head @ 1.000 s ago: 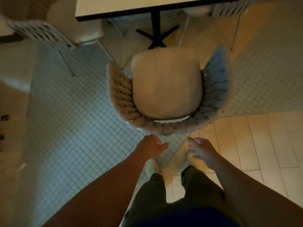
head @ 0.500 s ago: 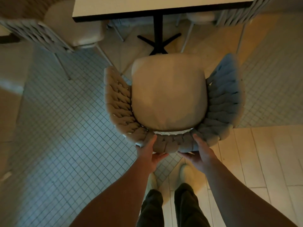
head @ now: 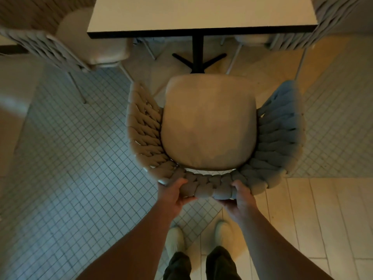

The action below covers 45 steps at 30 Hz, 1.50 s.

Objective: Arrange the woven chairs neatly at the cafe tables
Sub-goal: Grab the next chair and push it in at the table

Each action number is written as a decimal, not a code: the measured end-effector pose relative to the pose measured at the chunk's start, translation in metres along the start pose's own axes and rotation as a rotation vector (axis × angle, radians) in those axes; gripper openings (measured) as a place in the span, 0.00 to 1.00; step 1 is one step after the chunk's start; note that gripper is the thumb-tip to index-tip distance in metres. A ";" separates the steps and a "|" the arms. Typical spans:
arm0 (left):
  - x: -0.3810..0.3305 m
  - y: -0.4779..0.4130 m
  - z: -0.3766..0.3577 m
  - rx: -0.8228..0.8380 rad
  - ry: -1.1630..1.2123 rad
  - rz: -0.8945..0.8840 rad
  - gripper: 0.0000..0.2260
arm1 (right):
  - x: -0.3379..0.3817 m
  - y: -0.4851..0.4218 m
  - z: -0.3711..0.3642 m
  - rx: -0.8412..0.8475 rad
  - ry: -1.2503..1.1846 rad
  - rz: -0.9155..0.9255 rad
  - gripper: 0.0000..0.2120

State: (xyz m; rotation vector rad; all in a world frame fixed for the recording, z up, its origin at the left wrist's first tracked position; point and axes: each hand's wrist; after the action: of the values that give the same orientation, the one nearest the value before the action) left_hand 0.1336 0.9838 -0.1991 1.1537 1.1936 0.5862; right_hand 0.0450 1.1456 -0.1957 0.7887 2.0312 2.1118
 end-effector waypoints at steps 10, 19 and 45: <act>-0.020 -0.017 -0.043 0.032 0.055 0.021 0.23 | 0.049 -0.017 -0.034 -0.007 0.072 -0.012 0.14; -0.065 -0.036 -0.079 0.044 0.032 0.009 0.18 | 0.076 -0.026 -0.085 0.031 0.117 0.048 0.07; -0.139 -0.066 -0.068 -0.309 0.014 -0.366 0.25 | 0.191 -0.043 -0.091 -0.375 0.352 0.531 0.25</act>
State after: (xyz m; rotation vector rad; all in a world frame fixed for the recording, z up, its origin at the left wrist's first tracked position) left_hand 0.0126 0.8670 -0.1994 0.6514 1.2390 0.4765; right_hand -0.1702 1.1489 -0.1786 1.0330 1.5807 2.9945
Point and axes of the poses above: each hand's wrist, its own y-axis away from the middle knuckle, its own z-axis out of the back of the hand, x = y × z, and after that the axes turned 7 degrees about -x, right-handed
